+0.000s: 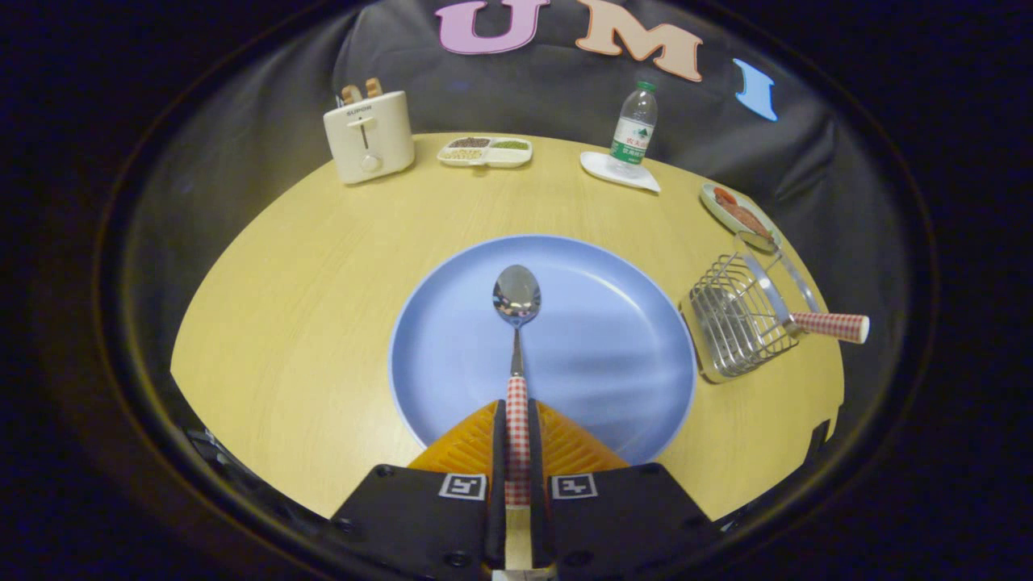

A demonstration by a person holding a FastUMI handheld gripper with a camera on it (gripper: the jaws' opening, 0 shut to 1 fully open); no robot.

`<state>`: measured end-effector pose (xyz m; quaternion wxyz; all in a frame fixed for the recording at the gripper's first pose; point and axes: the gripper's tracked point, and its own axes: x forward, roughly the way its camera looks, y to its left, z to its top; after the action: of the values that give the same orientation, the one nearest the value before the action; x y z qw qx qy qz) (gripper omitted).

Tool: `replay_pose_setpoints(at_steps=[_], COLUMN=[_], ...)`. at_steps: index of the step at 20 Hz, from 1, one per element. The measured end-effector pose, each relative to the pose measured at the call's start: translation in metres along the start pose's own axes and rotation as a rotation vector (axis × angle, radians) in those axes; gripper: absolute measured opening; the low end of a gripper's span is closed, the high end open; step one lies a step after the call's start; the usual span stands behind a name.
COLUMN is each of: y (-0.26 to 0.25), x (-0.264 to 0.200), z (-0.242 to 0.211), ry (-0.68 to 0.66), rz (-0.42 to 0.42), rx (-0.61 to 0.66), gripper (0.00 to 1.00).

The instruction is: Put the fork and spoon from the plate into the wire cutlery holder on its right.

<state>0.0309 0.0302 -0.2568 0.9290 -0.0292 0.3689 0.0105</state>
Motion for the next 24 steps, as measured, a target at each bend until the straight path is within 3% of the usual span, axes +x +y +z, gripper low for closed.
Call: replay_pose_setpoints(at_steps=[3,12,24], y=[0.001,-0.006,-0.062], x=[-0.002,-0.034,-0.126], z=[-0.001,0.016,0.061], ry=[0.012,0.077,0.382], rz=[-0.001,-0.026,-0.130], rx=[0.004,0.017,0.230], gripper=[0.10,0.10,0.10])
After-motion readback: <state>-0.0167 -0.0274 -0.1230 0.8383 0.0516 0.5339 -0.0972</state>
